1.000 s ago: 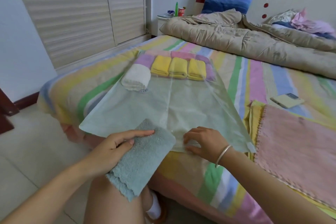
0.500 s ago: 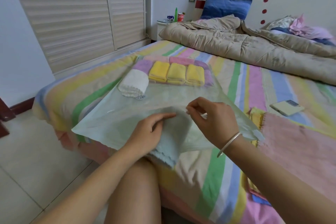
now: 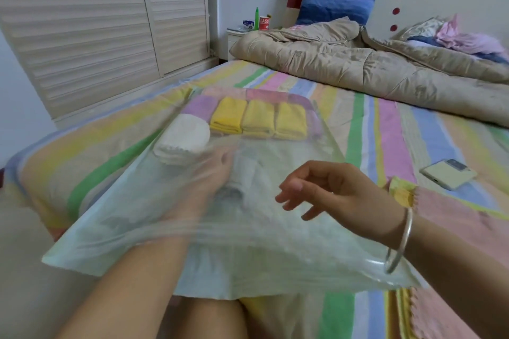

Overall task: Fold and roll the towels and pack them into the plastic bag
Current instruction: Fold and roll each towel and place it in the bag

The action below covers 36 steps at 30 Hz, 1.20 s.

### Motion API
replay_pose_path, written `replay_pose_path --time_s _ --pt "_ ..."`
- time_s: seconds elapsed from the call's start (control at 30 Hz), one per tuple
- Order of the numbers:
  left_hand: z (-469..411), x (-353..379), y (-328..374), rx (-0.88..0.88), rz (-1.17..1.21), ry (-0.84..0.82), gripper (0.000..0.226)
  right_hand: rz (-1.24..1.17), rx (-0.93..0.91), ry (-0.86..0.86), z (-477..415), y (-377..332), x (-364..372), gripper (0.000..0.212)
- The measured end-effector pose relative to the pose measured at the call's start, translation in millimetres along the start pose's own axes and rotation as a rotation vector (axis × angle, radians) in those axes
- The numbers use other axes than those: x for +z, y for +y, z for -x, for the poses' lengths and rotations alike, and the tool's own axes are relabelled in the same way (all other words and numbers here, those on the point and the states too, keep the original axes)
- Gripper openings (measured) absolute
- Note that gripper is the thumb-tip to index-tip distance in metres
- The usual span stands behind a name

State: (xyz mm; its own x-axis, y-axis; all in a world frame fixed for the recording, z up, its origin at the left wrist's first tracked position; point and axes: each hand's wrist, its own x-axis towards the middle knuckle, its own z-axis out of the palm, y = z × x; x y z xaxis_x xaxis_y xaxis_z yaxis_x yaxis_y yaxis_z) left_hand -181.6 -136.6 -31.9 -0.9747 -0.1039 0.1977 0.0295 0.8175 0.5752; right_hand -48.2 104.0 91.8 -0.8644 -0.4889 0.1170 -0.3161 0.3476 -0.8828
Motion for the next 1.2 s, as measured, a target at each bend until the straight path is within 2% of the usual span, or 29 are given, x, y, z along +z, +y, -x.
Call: replay_pose_path --time_s 0.03,0.13,0.17,0.23,0.3,0.37,0.53,0.57,0.67,0.7,0.73,0.87,1.0,1.1,1.13,1.2 --pt "0.0 0.8 1.5 0.028 -0.017 0.028 0.049 0.023 0.014 0.037 -7.4 9.2 -2.2 0.034" --pt "16.0 1.2 7.1 0.173 -0.217 0.155 0.045 0.245 0.035 0.168 -32.5 41.6 -5.0 0.011" --pt "26.5 4.1 11.3 0.22 -0.248 0.157 0.049 0.297 0.054 0.179 -40.5 50.0 -3.7 0.009" --pt "50.9 11.6 22.0 0.259 -0.331 0.042 0.069 0.348 0.069 0.188 -56.0 64.7 2.5 0.016" --pt "60.5 21.2 25.6 0.218 -0.492 -0.082 0.077 0.386 0.066 0.206 -66.9 71.1 12.1 0.022" --pt "54.2 29.8 22.0 0.172 -0.59 -0.068 0.075 0.419 0.044 0.212 -72.6 74.2 21.7 0.027" --pt "14.6 40.9 12.0 0.121 -0.637 0.001 0.08 0.569 -0.019 0.147 -75.4 82.1 34.8 0.043" --pt "4.7 42.4 12.3 0.104 -0.666 -0.008 0.078 0.57 -0.019 0.141 -75.8 83.8 35.0 0.044" --pt "-23.3 46.3 12.9 0.121 -0.764 0.088 0.049 0.552 -0.022 0.158 -76.5 88.6 32.3 0.043" --pt "-29.7 47.8 9.2 0.085 -0.805 0.063 0.044 0.551 -0.023 0.167 -76.3 90.0 31.1 0.042" --pt "-34.8 49.3 5.9 0.036 -0.794 0.03 0.043 0.549 -0.02 0.174 -76.4 91.5 30.0 0.042" --pt "-45.9 58.1 4.7 -0.038 -0.748 0.135 0.038 0.542 -0.021 0.188 -75.9 98.0 27.2 0.041" --pt "-44.1 60.7 3.6 -0.113 -0.606 -0.086 0.039 0.571 -0.015 0.173 -70.4 105.6 26.3 0.04" --pt "-47.0 58.1 3.1 -0.091 -0.575 0.011 0.031 0.569 0.0 0.182 -64.2 107.7 21.8 0.04" --pt "-39.9 58.2 0.0 -0.056 -0.575 0.058 0.038 0.57 0.003 0.191 -61.2 107.4 19.8 0.04" --pt "-10.0 50.3 3.6 0.015 -0.537 0.064 0.069 0.552 0.002 0.228 -51.8 103.4 14.1 0.04"
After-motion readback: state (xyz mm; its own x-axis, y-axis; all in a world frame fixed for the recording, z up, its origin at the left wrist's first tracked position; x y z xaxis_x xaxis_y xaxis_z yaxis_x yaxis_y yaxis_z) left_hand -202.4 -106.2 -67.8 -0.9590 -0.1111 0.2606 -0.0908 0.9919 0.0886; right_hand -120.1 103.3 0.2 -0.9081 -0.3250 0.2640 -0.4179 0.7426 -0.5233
